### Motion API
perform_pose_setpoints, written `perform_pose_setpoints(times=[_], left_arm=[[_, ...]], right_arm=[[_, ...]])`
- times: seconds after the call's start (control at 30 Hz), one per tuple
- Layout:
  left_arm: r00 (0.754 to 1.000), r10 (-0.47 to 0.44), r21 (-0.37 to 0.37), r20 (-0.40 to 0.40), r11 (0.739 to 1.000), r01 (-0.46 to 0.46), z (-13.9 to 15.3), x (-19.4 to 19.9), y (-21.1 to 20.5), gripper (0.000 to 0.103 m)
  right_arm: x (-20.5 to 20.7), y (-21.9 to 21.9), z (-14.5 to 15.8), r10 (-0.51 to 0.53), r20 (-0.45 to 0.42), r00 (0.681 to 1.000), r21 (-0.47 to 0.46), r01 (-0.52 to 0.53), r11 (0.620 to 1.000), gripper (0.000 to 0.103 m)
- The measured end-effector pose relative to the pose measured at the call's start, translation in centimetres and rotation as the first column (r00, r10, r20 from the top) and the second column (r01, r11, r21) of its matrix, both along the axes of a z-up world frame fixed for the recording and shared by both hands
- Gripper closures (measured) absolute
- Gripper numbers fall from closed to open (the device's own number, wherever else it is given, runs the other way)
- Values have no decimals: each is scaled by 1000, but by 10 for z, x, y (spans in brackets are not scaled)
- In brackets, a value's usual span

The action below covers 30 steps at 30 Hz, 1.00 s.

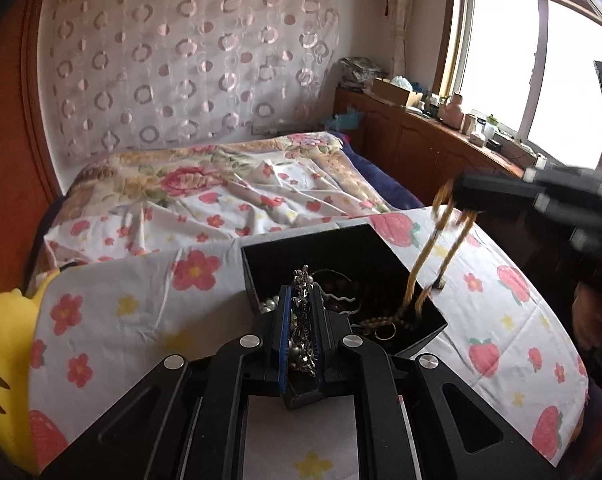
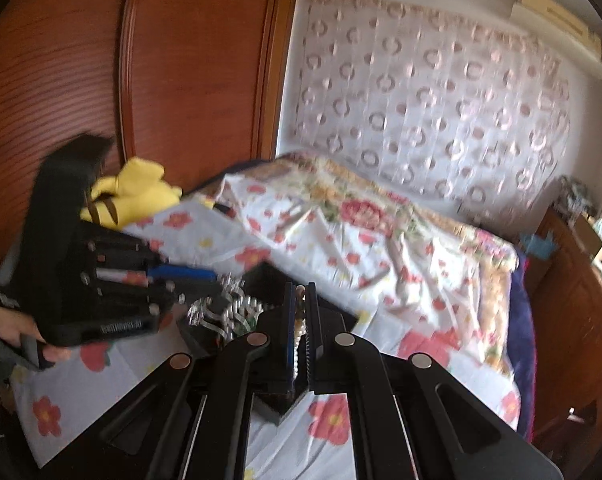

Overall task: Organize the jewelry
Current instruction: 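Carry the gold chain and silver hair comb over the black box with both grippers, then lower both held pieces into the black box and open both grippers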

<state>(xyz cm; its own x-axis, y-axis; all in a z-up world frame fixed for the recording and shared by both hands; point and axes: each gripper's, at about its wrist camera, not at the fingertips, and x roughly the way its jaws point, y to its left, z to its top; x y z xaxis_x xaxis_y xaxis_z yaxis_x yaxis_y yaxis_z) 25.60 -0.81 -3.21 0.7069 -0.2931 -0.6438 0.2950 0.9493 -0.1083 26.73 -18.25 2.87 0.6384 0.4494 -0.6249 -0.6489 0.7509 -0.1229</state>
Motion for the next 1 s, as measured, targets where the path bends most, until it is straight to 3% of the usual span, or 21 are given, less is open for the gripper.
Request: perform_pose_setpoints(times=[0.23,0.43,0.67,0.7,0.77,0.9,0.97,1.0], left_arm=[[1000,-14,14,3,1000,14,3,11,-14,95],[1000,-8,27,8,1000,8,7,13,-19,94],[1000,3,31,30,1000,-4,16,4,-17,92],[999,5,31,36,999,-6,17,0,-17,86],[998,15,30,55,999,-17,21,-10,-16,53],[995,38,29,96,999,-41,29,-40,-17,36],[990,60,22,127,998,-63,35,-59,-15,19],[987,69,18,146,997,-72,38,-70,-15,17]], right_arm=[[-4,2,-26,-9,-54,999,-5,9,1000,96],[-6,-7,-21,-32,-61,998,40,34,999,78],[-15,-26,-12,-70,-68,995,105,77,991,78],[-19,-29,-12,-76,-69,995,113,84,990,78],[-28,-35,-13,-99,-70,993,127,108,986,76],[-52,-48,-13,-144,-61,988,172,153,973,60],[-72,-55,-12,-175,-51,983,194,181,964,51],[-78,-57,-11,-185,-49,981,203,191,960,47]])
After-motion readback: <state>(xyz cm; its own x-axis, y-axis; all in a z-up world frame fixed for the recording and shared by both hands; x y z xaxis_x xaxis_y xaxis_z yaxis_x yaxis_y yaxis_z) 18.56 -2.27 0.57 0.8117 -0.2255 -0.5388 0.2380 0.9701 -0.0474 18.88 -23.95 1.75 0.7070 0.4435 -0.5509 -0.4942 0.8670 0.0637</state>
